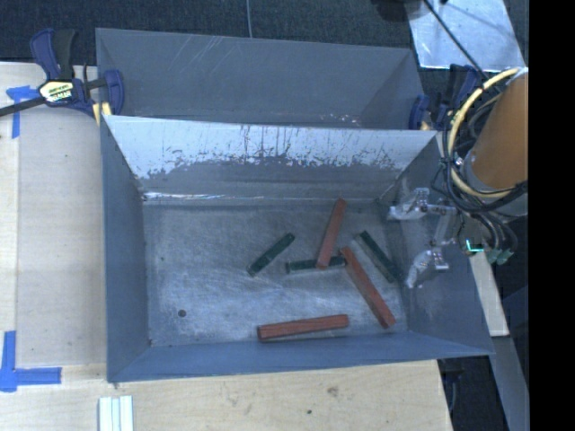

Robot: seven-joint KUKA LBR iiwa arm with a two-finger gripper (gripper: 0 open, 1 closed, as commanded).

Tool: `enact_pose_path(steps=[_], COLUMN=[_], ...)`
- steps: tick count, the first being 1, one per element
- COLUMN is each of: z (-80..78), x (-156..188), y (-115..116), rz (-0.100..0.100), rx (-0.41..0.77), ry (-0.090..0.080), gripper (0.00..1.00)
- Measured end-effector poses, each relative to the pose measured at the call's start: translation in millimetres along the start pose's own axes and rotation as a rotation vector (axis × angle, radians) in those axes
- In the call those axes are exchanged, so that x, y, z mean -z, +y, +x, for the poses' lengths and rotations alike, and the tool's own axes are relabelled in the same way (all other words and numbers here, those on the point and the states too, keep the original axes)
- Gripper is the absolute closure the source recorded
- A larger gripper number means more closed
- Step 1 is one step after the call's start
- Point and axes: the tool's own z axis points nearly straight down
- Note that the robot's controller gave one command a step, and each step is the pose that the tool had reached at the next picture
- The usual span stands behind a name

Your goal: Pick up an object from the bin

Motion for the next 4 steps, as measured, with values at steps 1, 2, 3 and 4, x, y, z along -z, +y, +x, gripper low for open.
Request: enact_pose_path(steps=[1,2,3,4], z=[-1.7,-4.1,9.7,16.4], x=[4.0,-41.8,-68.6,-85.0], y=[0.5,-33.0,-6.8,-21.7], rz=[0.001,0.001,0.001,-0.001], rx=[0.003,-0.180,-0.153,-0.229], ry=[-0.008,-0.016,-0.006,-0.005], gripper=[0.00,0.00,0.00,0.00])
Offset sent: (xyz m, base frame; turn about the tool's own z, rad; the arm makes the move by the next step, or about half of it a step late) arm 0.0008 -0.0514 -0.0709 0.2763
